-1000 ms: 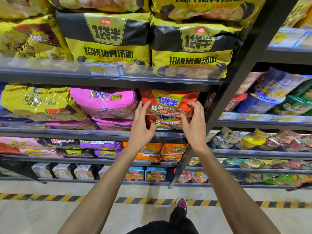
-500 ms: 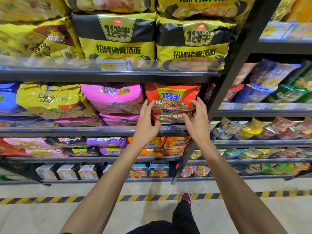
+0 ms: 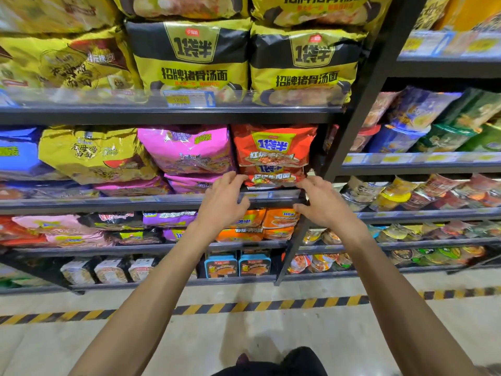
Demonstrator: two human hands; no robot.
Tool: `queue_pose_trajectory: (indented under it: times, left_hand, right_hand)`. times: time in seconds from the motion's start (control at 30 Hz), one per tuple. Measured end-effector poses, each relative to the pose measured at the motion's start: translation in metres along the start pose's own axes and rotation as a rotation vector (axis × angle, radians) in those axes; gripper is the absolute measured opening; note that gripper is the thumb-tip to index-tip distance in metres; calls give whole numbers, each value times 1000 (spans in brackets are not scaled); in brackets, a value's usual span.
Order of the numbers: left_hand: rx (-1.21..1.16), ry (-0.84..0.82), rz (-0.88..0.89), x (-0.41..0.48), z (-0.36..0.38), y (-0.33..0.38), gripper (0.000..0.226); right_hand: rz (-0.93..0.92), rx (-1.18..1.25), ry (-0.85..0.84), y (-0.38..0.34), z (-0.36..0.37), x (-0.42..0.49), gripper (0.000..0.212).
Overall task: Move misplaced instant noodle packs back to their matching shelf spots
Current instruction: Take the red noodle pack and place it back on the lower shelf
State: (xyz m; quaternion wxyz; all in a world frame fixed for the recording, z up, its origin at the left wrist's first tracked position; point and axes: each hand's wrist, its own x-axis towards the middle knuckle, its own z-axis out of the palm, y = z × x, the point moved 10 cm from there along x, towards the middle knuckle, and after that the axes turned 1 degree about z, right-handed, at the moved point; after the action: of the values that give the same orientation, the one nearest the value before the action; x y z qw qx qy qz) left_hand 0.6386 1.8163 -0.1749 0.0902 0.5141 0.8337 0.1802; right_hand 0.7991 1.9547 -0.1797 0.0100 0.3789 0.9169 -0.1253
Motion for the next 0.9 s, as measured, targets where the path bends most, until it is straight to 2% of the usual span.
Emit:
queue_pose_trajectory:
  times: [0.17, 0.3, 0.5, 0.6, 0.9]
  left_hand:
    - [264, -14, -38, -25, -11, 1, 56]
    - [419, -91, -100, -49, -19, 1, 56]
    - [457, -88, -185, -99, -40, 14, 55]
    - [488, -92, -242, -131, -47, 17, 55]
    - [455, -124, -537, -270, -72, -17, 49]
  right_hand:
    - [-49, -146, -28, -13, -10, -24, 70]
    - [-76, -236, -97, -23, -20, -44, 67]
    - [-173, -262, -96, -42, -41, -82, 65]
    - [-227, -284, -158, -52, -38, -101, 61]
    - [-491, -327, -275, -128, -7, -156, 59]
